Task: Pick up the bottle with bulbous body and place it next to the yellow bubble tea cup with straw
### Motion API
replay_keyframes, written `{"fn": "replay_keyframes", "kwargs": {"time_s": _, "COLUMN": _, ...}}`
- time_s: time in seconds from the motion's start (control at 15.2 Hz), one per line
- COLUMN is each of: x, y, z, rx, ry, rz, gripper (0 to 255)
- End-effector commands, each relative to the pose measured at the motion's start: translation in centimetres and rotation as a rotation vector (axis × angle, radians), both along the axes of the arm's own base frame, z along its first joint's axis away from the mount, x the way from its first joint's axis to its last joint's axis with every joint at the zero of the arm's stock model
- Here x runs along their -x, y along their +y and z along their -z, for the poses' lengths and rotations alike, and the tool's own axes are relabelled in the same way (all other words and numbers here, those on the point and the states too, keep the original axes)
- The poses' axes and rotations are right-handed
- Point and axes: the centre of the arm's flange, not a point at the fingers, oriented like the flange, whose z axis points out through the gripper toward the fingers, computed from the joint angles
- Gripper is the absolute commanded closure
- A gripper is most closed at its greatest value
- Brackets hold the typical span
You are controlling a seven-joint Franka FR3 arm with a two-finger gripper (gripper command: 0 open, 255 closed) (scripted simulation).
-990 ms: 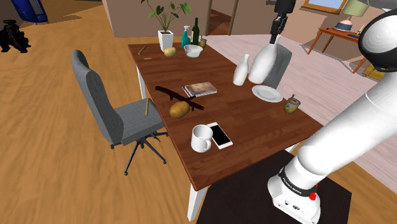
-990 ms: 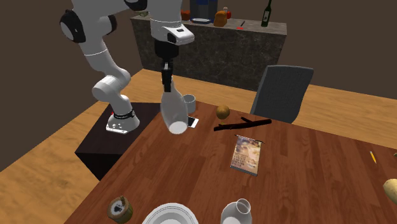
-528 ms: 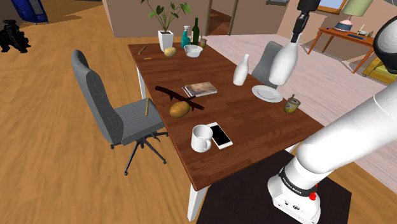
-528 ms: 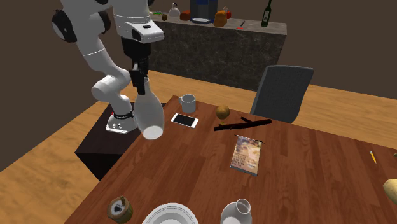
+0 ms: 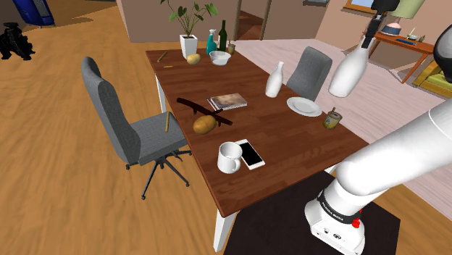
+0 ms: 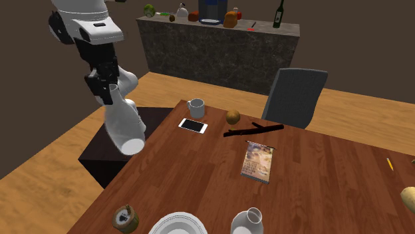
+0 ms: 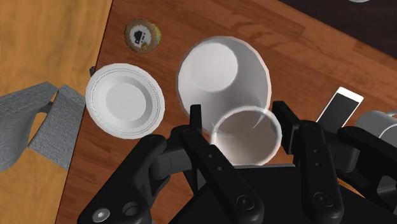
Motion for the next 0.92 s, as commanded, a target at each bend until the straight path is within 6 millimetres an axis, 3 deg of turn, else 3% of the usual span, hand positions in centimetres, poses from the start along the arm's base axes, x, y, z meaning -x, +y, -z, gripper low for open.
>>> {"fn": "replay_keyframes", "kwargs": {"time_s": 0.0, "x": 2.2, "y": -1.1, "z": -0.4, "rx": 0.0, "ry": 0.0, "rz": -0.002, "gripper": 255}}
{"fn": "replay_keyframes", "kwargs": {"time_s": 0.79, "x": 15.4, "y": -9.2, "z": -3.4, "rx": 0.0, "ry": 0.0, "rz": -0.002, "gripper": 255}}
{"fn": "replay_keyframes", "kwargs": {"time_s": 0.86, "x": 15.4, "y": -9.2, "z": -2.9, "rx": 0.0, "ry": 0.0, "rz": -0.002, "gripper": 255}}
